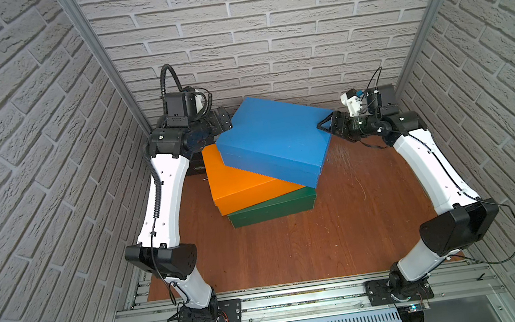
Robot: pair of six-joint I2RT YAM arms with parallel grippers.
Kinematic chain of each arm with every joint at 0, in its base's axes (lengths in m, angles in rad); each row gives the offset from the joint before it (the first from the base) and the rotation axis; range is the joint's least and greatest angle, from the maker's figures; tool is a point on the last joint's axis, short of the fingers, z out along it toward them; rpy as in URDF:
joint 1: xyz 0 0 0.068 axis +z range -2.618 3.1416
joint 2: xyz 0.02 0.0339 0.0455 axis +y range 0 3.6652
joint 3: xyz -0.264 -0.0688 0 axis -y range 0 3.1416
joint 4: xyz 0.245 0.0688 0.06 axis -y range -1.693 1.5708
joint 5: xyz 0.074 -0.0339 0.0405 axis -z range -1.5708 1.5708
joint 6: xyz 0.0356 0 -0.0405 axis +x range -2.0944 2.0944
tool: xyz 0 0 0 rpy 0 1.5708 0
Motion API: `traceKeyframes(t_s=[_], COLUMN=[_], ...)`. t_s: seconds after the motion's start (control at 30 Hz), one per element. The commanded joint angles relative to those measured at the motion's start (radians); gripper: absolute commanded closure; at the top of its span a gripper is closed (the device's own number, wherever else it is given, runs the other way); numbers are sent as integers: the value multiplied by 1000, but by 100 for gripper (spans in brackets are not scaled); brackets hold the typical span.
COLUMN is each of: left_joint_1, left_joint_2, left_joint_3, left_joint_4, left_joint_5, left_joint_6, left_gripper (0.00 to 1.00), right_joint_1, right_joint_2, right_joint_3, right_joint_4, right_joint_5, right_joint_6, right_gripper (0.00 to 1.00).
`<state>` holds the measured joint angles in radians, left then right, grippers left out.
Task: Stack the shoeboxes
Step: Adjust the shoebox.
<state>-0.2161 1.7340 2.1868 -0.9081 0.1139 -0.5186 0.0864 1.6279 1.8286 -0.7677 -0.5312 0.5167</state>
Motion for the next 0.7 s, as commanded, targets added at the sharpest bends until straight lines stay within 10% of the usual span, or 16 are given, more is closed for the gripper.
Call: traceKeyframes(t_s=[0.0,0.67], left_joint_1=[8,12], left_joint_2=[1,-366], left_joint_3=[-5,-572], left_joint_4=[20,205], left_joint_5=[71,157], left_joint_6=[21,-45], left_gripper=[2,2], right_joint_1=[20,157], right_joint_2=[28,282], right_joint_3=[66,294], right_joint_4=[34,103], right_joint_5=[-49,-127], right_joint_6=[-41,18], right_gripper=[18,15])
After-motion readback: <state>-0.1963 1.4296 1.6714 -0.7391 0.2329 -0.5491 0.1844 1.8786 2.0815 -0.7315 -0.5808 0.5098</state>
